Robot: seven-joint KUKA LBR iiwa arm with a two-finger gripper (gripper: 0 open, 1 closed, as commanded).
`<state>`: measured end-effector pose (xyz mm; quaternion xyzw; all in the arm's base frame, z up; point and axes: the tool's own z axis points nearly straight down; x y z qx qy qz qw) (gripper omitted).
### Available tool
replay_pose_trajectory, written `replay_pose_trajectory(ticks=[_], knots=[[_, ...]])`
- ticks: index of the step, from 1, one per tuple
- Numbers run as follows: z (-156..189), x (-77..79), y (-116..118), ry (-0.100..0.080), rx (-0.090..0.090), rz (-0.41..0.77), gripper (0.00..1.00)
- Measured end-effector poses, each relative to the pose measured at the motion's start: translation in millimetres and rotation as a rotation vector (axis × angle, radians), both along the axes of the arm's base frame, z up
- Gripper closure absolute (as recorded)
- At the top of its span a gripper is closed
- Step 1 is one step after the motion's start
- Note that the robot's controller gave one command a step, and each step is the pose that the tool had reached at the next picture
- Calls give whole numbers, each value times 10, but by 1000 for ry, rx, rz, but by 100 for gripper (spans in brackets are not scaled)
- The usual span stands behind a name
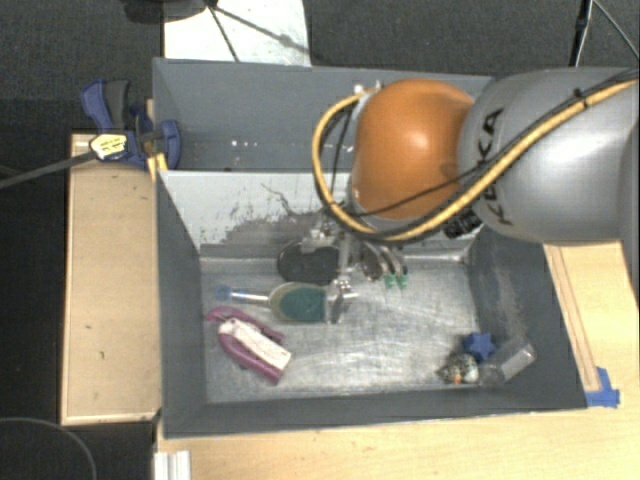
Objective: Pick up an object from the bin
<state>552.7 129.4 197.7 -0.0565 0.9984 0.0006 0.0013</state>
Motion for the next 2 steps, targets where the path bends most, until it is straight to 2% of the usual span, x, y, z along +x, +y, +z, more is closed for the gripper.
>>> replay_pose_trajectory(ticks=[1,2], knots=[[-852,248,-166,3,4,-266,0],[-885,264,-185,-5,4,-272,100]])
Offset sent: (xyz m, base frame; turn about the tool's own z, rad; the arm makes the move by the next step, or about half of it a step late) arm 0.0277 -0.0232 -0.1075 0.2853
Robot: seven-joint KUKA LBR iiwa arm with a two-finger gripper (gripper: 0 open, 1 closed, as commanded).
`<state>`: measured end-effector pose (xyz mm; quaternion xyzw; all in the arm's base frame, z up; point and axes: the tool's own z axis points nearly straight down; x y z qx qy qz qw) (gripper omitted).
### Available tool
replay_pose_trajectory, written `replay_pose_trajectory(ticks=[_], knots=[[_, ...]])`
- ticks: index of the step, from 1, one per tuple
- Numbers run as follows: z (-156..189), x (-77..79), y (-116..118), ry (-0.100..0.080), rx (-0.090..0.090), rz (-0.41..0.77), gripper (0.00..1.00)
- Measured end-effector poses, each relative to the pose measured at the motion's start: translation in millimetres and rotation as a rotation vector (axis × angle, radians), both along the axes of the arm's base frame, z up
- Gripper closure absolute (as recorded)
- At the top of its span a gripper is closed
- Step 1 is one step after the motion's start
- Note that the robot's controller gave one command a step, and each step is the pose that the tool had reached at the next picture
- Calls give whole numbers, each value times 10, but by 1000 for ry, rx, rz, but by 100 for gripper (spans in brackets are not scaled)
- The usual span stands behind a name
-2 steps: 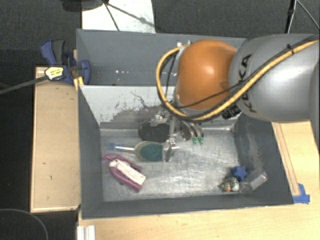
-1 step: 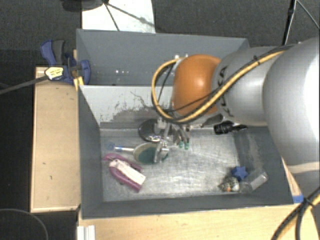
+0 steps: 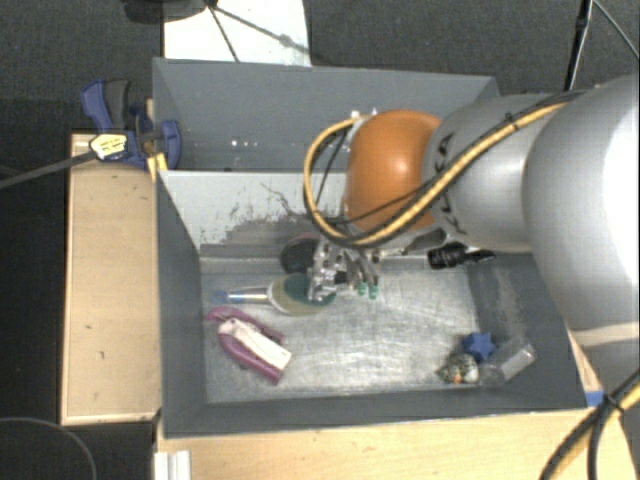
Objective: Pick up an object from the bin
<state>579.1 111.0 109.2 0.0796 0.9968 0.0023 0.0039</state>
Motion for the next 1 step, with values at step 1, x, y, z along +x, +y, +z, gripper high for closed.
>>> replay_pose_trajectory(ticks=[1], knots=[[1068,66,-109,-2,-2,-19,100]])
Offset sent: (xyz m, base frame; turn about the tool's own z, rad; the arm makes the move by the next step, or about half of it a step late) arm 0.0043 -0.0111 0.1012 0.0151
